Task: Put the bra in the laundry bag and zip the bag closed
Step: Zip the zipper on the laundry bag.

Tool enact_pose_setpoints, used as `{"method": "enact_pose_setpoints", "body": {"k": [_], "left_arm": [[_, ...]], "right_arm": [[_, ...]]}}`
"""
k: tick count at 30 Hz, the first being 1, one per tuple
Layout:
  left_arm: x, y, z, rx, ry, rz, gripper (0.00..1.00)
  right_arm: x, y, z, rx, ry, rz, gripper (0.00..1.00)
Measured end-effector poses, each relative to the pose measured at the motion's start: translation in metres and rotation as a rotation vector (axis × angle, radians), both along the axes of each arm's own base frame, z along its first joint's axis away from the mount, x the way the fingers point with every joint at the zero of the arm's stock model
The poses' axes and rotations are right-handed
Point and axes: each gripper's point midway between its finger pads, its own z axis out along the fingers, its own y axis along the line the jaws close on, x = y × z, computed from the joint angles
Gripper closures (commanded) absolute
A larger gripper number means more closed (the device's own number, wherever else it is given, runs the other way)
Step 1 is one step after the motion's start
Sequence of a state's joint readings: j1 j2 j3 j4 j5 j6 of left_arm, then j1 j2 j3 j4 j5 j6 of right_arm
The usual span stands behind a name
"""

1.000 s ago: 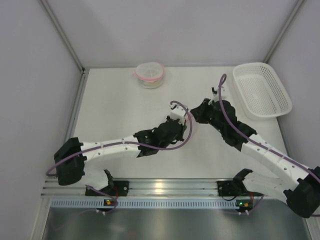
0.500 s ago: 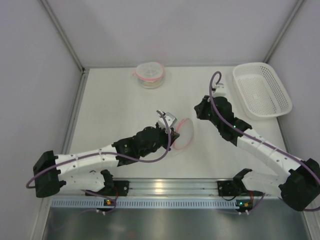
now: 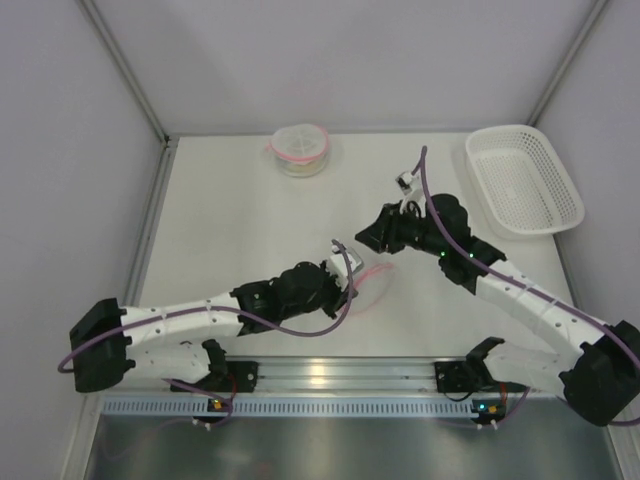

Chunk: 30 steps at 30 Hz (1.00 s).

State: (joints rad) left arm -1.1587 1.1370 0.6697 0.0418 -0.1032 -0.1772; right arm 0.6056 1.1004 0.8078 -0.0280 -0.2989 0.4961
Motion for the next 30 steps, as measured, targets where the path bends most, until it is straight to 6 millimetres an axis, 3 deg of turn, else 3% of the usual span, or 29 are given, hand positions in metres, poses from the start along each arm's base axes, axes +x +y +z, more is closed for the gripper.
{"method": "enact_pose_setpoints", "body": {"k": [5, 12, 19, 30], "left_arm": [[-0.012, -0.004, -0.023, 0.051, 0.041, -0.052, 1.0], [-0.023, -0.003, -0.037, 0.074, 0.071, -0.085, 1.0], [-0.025, -0.003, -0.04, 0.078, 0.079, -0.089, 1.0], [-0.023, -0.002, -0.051, 0.109, 0.089, -0.069, 1.0]], "right_arm": [[-0.034, -0.004, -0.033, -0.019, 0.079, 0.097, 0.52], [-0.055, -0.014, -0.062, -0.076, 0.177, 0.111, 0.52], [-0.072, -0.021, -0.067, -0.095, 0.22, 0.129, 0.52], [-0.093, -0.015, -0.065, -0.084, 0.242, 0.23, 0.64]]}}
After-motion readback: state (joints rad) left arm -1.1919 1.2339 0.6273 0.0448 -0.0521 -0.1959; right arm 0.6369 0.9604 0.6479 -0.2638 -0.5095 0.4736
